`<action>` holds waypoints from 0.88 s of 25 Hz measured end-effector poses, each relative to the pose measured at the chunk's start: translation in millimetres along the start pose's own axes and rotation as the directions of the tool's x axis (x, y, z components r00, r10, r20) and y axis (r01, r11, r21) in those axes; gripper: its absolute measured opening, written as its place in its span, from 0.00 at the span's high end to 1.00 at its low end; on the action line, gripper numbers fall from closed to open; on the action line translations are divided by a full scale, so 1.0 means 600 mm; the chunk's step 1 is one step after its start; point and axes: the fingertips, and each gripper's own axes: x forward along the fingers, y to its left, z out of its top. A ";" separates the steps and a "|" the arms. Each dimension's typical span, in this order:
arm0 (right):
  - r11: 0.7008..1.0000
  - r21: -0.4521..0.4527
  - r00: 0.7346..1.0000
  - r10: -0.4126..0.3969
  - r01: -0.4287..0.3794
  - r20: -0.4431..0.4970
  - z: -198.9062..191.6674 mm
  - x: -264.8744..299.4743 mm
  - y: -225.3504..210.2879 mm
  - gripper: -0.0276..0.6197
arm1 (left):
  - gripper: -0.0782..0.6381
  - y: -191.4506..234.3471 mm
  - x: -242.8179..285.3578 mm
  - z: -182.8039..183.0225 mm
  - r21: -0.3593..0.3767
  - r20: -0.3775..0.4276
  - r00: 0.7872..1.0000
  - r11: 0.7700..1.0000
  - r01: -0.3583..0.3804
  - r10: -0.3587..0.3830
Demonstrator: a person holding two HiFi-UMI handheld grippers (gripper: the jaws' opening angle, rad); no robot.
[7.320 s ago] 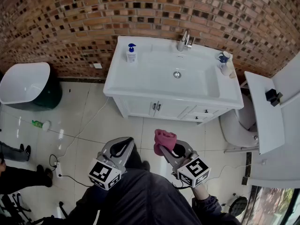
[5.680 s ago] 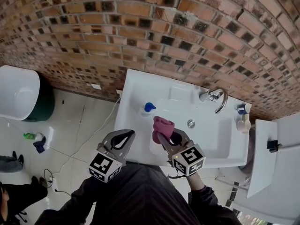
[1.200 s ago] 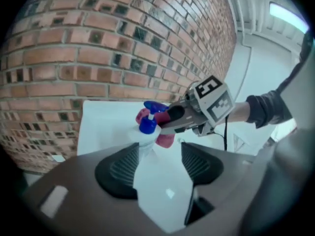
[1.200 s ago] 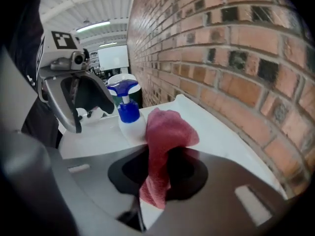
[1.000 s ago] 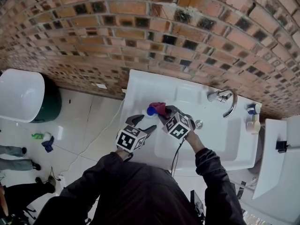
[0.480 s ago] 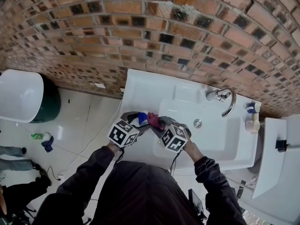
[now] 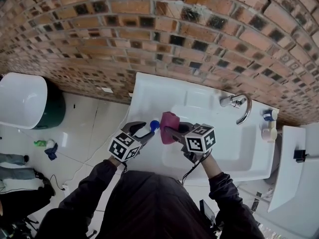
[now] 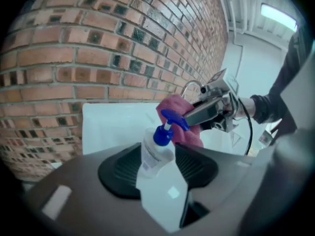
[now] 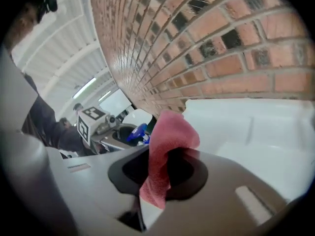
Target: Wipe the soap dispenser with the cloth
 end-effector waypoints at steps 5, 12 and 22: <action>0.984 0.151 0.995 0.093 -0.097 0.033 0.014 0.004 0.018 0.85 | 0.79 0.011 -0.004 0.000 -0.017 0.018 0.999 0.999 -0.043 0.043; 0.921 0.381 0.997 0.062 -0.076 0.049 -0.028 0.047 -0.029 0.85 | 0.79 0.011 -0.003 -0.001 -0.007 0.004 0.999 0.999 -0.047 0.047; 0.884 0.454 0.990 -0.053 0.107 -0.131 -0.135 0.113 -0.105 0.85 | 0.79 0.008 0.001 -0.001 -0.007 -0.008 0.999 0.999 -0.049 0.049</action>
